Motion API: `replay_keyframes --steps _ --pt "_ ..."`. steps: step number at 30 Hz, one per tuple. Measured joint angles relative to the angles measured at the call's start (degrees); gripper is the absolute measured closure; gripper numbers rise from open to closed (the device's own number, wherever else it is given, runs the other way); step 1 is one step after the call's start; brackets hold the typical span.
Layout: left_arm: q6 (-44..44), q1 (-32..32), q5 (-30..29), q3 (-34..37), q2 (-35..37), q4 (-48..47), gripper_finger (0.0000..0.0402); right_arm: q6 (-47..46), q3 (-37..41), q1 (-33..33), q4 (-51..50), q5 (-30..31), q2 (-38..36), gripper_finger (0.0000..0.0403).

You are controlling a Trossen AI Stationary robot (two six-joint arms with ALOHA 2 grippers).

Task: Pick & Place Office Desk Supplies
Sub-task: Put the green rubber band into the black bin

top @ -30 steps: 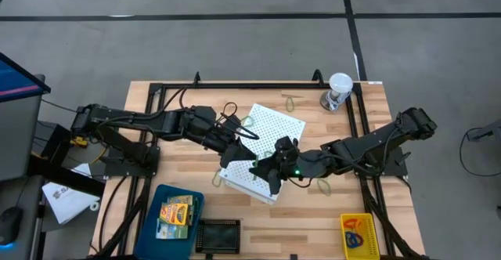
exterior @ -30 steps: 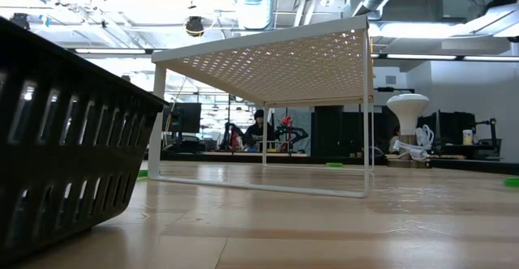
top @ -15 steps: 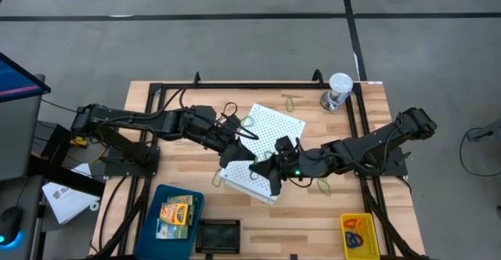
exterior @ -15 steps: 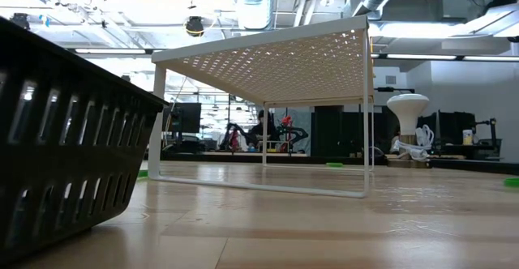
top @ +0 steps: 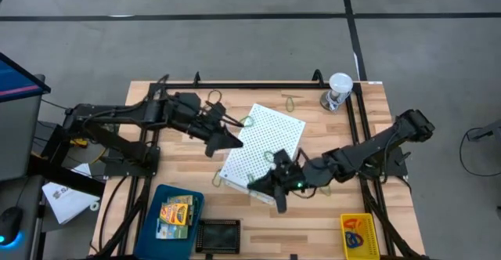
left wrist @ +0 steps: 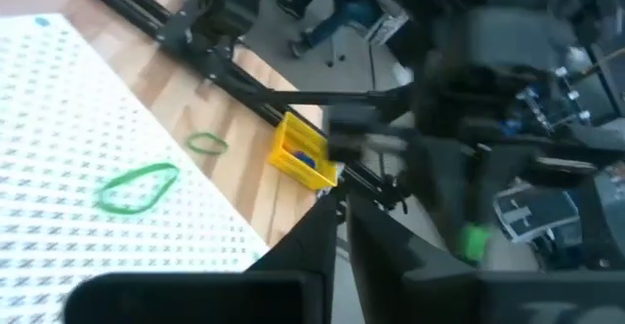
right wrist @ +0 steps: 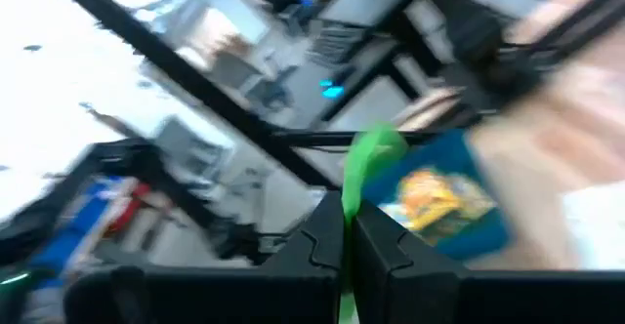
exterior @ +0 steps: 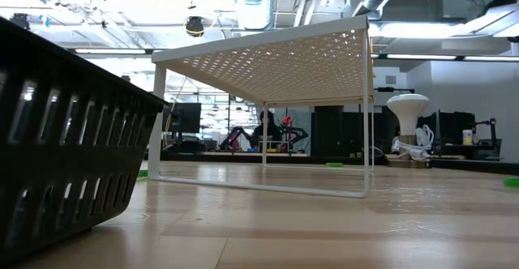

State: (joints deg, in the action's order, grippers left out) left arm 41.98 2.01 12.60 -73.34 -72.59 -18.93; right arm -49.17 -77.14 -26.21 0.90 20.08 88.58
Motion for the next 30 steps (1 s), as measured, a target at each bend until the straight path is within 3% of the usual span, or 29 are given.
replay_keyframes --steps 7,15,23,30 --pt "-2.69 -1.48 -0.86 0.04 4.44 -5.7 0.033 -1.64 -0.31 -0.64 10.34 -6.77 6.53 0.0402" --pt "-3.88 -2.5 -1.27 0.02 6.63 -13.81 0.0302 -4.28 -10.15 -0.9 9.89 -17.15 17.07 0.0403" --pt "-7.17 -2.48 -4.46 0.04 7.95 -21.45 0.0297 -11.09 -17.21 -3.19 9.83 -22.5 27.86 0.0403" --pt "-9.65 -2.48 -9.17 0.07 7.85 -26.29 0.0297 -15.21 -23.63 -4.53 9.56 -22.07 34.98 0.0403"
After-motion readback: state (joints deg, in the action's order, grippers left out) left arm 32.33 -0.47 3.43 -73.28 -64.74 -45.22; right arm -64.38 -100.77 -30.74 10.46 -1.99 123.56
